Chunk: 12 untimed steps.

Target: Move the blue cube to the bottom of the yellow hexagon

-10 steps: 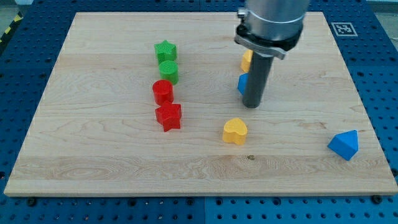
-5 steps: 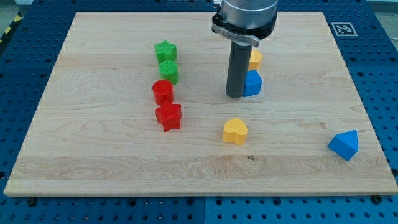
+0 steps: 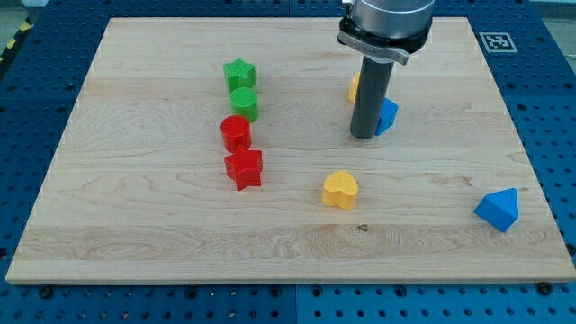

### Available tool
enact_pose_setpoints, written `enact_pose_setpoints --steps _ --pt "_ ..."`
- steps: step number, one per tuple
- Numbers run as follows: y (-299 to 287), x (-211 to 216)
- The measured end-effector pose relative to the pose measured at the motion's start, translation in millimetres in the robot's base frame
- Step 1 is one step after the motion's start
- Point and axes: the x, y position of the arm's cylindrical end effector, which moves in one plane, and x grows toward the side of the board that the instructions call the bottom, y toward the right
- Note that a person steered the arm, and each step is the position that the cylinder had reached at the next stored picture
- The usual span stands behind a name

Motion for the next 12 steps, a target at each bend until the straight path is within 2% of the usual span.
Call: enact_pose_setpoints --steps 2,3,4,7,10,11,12 --pt "36.2 38.9" --pt "63.5 25.5" --pt "67.5 5.6" --pt "-12.8 2.6" --pt "-20.9 2.6" --pt "-13.0 20.8" --pt "-1.1 65.4"
